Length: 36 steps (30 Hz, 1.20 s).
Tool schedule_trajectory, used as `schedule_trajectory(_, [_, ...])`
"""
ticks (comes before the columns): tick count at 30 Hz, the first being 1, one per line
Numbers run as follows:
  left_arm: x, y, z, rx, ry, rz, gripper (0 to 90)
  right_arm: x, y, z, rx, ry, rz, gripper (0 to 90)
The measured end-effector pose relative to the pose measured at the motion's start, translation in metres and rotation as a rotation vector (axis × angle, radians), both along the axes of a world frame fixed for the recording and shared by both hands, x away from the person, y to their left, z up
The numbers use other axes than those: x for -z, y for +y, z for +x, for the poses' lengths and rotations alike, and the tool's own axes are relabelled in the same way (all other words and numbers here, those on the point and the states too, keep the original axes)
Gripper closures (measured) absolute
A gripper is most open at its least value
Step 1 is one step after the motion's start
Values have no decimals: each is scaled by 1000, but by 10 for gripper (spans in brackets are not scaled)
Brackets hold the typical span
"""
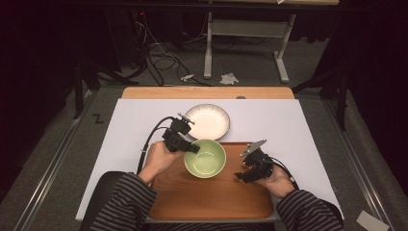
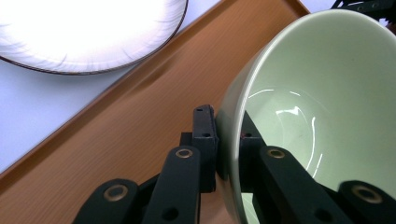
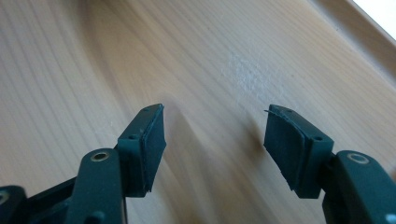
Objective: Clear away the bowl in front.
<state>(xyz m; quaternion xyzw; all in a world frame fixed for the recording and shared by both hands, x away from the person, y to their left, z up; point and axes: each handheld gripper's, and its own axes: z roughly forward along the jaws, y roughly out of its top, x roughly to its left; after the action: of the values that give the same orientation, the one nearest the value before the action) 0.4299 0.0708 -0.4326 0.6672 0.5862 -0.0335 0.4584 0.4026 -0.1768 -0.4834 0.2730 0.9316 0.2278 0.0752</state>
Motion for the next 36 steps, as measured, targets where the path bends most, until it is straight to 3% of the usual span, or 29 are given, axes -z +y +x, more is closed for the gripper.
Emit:
schedule_trajectory(12, [11, -8, 2, 8, 7, 32, 834, 0, -1, 1, -2, -1, 3, 401])
schedule_trajectory(36, [37, -15, 11, -15, 46, 47, 835, 0, -1, 1, -2, -1, 3, 401])
